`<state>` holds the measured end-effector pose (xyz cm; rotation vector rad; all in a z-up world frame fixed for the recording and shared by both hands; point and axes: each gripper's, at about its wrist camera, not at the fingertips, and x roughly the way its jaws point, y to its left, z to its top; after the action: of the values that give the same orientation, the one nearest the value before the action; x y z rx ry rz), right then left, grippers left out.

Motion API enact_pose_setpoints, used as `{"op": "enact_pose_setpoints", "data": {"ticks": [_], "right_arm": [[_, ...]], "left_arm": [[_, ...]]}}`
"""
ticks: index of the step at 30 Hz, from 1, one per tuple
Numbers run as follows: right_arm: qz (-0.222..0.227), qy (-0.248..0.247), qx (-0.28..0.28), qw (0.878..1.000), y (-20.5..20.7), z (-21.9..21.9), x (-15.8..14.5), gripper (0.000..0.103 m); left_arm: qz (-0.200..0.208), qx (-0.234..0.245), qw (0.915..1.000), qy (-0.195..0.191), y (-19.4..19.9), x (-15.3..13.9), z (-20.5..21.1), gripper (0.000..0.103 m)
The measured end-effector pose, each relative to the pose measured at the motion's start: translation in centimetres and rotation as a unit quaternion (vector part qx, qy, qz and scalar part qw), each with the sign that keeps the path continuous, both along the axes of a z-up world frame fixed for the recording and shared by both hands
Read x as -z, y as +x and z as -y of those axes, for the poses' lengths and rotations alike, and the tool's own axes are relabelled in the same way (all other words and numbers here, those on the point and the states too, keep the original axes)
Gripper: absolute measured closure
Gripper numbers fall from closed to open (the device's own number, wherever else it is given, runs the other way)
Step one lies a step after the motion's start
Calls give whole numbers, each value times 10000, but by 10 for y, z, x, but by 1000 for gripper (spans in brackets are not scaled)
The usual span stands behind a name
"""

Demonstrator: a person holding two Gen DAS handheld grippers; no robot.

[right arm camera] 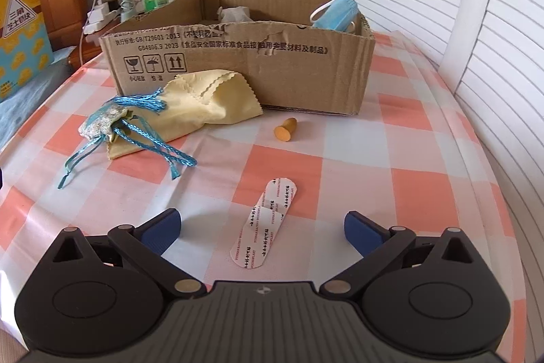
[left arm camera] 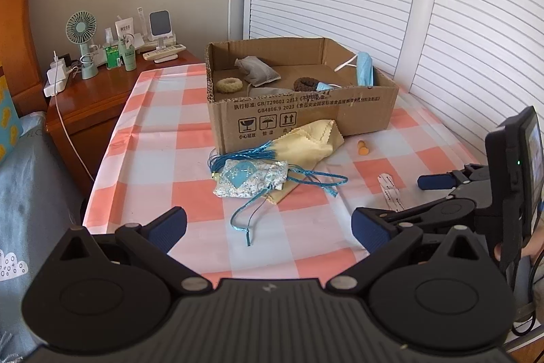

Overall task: Organize soft objects
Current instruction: 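Move the right tool to the white bandage strip while the left tool approaches the blue printed pouch, then close the left tool on the blue printed pouch while the right tool grips the bandage strip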

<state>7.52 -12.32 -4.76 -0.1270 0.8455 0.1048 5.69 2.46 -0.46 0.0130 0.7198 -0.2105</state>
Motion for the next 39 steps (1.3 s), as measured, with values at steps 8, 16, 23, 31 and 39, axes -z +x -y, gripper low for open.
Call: {"op": "enact_pose_setpoints", "data": {"ticks": [8,16,23,31,39], "right_arm": [[5,-146,454,9989,-3,18,-3,0],[-15,-182,606,9980,-5,32,-4,0],[87,-205,626,9978,-8,31,-3,0],[92,-201,626,9978,-9,31,-3,0],[206,-198,624,9976,-12,31,-2,0]], "left_arm": [[-49,-20,9999,95,6,2,1,1],[-193,-160,9997,21,43,9,-5,1],[-321,-394,9986,173,104,26,0,1],[-717,-726,9946,174,128,52,-4,1],[-844,-758,9924,475,86,63,-28,1]]}}
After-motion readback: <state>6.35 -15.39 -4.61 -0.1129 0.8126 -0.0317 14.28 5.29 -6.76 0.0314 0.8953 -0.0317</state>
